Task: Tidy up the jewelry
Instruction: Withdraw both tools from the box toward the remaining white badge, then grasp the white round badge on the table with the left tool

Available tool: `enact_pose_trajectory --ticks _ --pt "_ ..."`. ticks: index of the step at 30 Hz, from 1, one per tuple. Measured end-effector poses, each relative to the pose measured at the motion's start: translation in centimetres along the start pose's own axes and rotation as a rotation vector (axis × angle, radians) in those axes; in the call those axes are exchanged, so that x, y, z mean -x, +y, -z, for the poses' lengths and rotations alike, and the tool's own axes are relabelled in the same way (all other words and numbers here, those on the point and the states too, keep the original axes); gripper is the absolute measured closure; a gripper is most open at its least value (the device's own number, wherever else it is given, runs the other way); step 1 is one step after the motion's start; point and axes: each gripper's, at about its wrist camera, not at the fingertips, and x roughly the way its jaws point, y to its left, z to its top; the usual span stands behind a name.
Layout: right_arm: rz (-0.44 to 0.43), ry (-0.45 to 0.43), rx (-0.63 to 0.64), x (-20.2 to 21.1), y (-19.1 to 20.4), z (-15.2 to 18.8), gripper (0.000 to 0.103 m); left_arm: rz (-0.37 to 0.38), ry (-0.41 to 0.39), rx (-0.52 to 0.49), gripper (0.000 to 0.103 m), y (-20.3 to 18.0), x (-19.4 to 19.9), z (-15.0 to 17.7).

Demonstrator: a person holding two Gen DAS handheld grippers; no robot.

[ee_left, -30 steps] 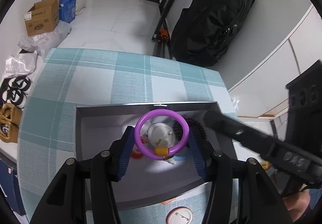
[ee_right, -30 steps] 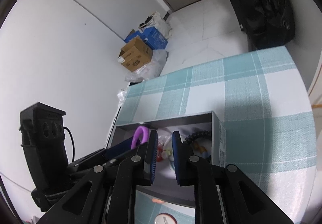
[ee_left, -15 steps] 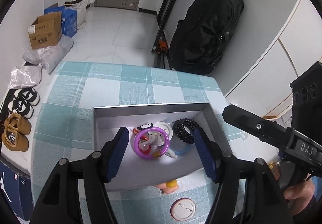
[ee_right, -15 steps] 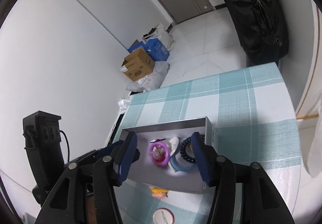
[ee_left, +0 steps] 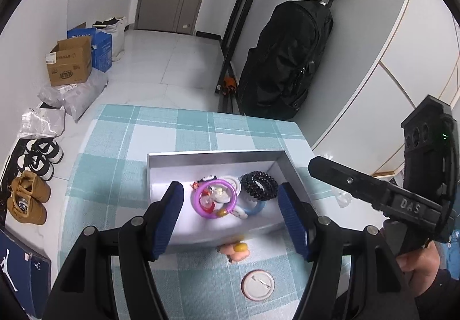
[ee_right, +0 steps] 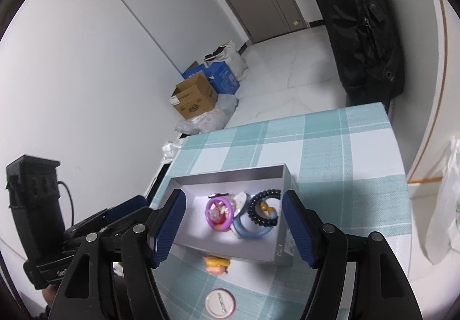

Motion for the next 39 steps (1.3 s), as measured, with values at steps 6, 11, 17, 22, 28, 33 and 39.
enact_pose_trajectory --ticks 6,11,17,22,28,33,39 --pt "0.020 0.026 -0.015 1.0 0.1 1.6 0.024 0.001 0.015 0.006 0.040 -0.2 0.8 1.9" --pt "0.051 0.012 0.006 2.4 0.2 2.6 0.014 -0.031 -0.031 -0.035 0.039 -1.6 2.5 3.5" --pt "0.084 0.029 -0.027 3.2 -0.6 3.7 0.009 -0.064 -0.013 -0.086 0.039 -2.5 2.4 5.5" --pt "0.117 0.015 0.013 4.0 -0.2 4.3 0.004 -0.079 0.037 -0.150 0.038 -3.5 1.2 6.9" --pt "0.146 0.016 0.024 4.3 -0.3 4.8 0.003 -0.115 0.170 -0.172 0.038 -4.0 -2.3 8.1" --pt "0.165 0.022 0.042 4.4 -0.5 5.1 0.003 -0.211 0.212 -0.207 0.038 -4.5 -3.7 8.4" --pt "0.195 0.062 0.051 3.7 -1.0 5.7 0.003 -0.171 0.253 -0.228 0.038 -5.0 -4.2 8.9"
